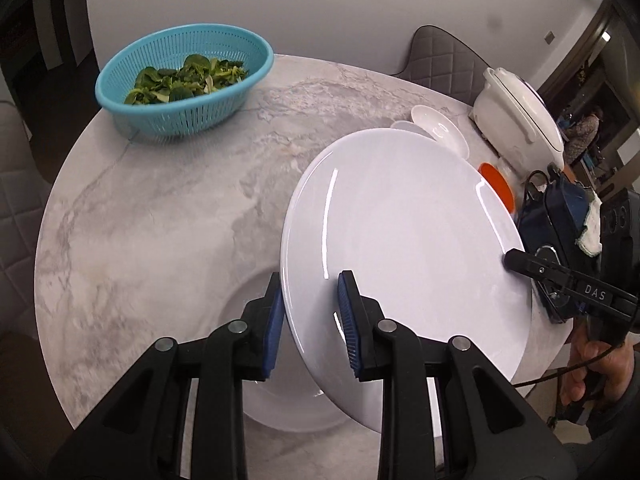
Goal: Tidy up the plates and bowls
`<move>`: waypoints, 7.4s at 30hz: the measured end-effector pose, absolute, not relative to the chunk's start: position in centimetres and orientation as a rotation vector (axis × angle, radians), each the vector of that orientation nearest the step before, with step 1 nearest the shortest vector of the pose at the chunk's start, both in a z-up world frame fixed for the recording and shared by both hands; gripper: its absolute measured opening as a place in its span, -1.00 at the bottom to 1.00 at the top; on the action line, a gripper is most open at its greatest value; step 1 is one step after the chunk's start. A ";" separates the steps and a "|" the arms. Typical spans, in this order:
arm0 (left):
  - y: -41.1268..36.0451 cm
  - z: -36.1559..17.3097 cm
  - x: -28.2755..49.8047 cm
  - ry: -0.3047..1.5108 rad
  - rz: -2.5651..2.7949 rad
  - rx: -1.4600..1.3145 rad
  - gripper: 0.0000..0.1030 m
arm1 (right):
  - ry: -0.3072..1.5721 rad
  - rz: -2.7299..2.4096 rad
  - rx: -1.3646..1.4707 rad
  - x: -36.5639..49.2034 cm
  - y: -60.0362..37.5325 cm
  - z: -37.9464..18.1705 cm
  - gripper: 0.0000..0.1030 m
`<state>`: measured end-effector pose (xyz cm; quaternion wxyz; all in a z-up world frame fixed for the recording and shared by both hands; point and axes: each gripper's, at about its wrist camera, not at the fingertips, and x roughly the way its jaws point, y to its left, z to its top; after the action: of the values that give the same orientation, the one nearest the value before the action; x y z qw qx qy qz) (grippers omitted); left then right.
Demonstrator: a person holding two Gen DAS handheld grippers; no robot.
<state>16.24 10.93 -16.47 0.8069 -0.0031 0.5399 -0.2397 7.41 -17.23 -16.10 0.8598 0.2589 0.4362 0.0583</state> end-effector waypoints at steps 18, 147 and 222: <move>2.8 -25.9 -4.8 1.274 -0.382 -0.050 -0.53 | 1.088 0.251 0.398 -3.5 -24.4 -26.0 -0.66; 9.1 -21.6 10.6 1.426 -0.694 -0.066 -0.88 | 1.239 0.415 0.654 6.2 -17.6 -23.0 -0.84; -22.6 -23.6 46.8 1.394 -0.942 0.193 0.60 | 1.002 -0.079 0.963 25.8 -45.3 -21.1 0.06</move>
<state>46.81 -22.59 -23.63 0.6623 0.0853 0.6167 -0.4168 25.78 -45.26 -21.12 0.7675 0.4434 0.4615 -0.0365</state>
